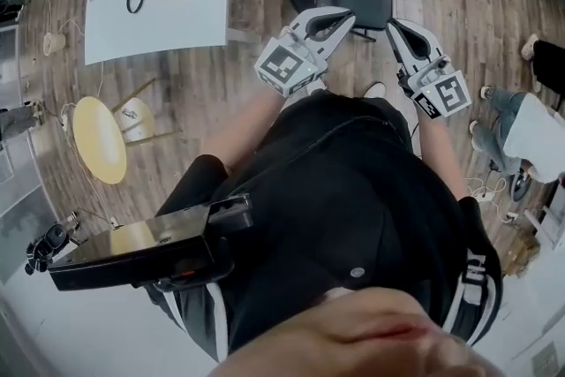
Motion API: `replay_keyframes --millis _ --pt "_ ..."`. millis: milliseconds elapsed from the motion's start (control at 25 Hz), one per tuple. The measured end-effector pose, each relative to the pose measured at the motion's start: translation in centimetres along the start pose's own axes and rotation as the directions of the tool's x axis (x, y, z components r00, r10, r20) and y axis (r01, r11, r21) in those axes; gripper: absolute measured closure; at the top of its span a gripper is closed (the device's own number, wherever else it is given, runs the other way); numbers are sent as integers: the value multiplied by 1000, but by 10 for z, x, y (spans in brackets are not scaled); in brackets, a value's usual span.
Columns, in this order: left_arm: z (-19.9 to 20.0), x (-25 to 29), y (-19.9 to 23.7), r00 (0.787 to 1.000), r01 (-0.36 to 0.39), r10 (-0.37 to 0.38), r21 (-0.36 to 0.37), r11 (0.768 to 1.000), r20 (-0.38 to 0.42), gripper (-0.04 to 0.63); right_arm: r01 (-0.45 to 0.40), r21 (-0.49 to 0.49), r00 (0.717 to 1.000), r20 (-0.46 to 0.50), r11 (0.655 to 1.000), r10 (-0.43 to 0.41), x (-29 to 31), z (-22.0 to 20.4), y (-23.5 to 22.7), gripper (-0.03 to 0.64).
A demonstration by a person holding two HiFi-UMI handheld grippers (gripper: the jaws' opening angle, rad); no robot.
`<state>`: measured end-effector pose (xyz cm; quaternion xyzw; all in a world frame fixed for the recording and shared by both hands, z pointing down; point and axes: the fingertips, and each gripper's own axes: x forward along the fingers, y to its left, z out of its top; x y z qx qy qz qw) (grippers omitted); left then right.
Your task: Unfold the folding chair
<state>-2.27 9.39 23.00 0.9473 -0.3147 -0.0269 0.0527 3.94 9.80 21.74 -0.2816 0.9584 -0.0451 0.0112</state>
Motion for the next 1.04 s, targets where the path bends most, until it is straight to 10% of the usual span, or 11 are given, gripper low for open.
replay_keyframes --millis 1040 --pt "-4 39 -62 997 -73 73 14 997 -21 592 -53 3 998 -15 999 53 -54 -2 -17 609"
